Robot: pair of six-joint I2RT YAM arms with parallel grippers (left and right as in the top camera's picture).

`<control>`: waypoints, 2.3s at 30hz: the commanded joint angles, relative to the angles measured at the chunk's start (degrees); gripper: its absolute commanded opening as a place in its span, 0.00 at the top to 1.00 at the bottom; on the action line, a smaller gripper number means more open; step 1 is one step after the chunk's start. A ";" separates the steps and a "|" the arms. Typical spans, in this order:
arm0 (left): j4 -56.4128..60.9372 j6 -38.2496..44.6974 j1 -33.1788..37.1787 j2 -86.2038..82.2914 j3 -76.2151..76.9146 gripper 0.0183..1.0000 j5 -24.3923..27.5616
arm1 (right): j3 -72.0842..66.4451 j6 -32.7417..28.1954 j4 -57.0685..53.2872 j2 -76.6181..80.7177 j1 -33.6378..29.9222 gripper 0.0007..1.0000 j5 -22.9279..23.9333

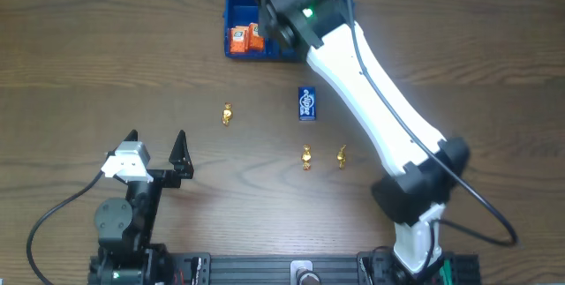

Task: Sort Candies Into Trays

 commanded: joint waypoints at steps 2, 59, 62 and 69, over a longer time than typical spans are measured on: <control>-1.68 1.03 0.24 -0.35 -1.27 0.00 1.01 | 1.53 -5.27 5.35 9.97 -3.56 0.83 -0.17; -1.68 1.03 0.24 -0.35 -1.27 0.00 1.01 | -49.51 5.44 14.47 -9.18 -2.93 0.17 -13.92; -1.68 1.03 0.24 -0.35 -1.27 0.00 1.01 | -49.48 5.40 16.39 -6.88 -3.26 0.18 -13.90; -1.68 1.03 0.24 -0.35 -1.27 0.00 1.01 | -49.48 5.40 19.61 -3.10 -3.56 0.23 -13.90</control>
